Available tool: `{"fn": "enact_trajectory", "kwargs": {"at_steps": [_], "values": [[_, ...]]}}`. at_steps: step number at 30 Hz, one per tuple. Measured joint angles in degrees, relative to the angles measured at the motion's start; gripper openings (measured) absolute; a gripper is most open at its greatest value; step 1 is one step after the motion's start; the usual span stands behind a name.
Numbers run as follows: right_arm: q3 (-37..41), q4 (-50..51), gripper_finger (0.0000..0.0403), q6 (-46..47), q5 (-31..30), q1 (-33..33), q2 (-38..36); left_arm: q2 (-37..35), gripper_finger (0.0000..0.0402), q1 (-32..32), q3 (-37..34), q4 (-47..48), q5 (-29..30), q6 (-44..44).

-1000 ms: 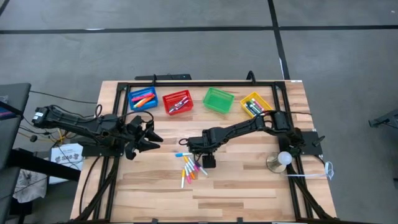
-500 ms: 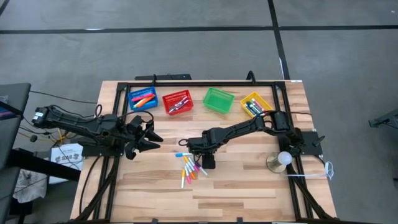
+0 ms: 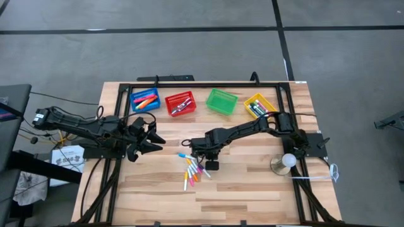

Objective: Pick & Place Markers
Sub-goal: Put the top small orange highlighter pen into the green bin

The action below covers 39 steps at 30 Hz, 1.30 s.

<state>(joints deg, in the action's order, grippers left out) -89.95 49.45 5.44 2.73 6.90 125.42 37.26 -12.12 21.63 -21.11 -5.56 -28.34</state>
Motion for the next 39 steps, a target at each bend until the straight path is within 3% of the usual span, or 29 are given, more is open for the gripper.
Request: {"fn": "enact_trajectory", "kwargs": {"at_steps": [4,12,20,25,39], "values": [[0.4,1.5,0.0024,0.8,0.4,-0.2,-1.7,0.0,0.0154,0.0,0.0,0.0,0.0,0.0],[0.6,5.7,0.0043,3.2,0.8,-1.3,-4.1,0.0,0.0154,0.0,0.0,0.0,0.0,0.0],[0.5,9.4,0.0024,2.2,0.7,-1.4,-4.1,0.0,0.0154,0.0,0.0,0.0,0.0,0.0],[-0.2,10.8,0.0033,1.7,0.5,-2.0,-4.7,0.0,0.0154,0.0,0.0,0.0,0.0,-0.2],[-16.2,17.9,0.0032,-5.2,0.2,-5.9,-4.8,0.0,0.0154,0.0,0.0,0.0,0.0,0.0]]}}
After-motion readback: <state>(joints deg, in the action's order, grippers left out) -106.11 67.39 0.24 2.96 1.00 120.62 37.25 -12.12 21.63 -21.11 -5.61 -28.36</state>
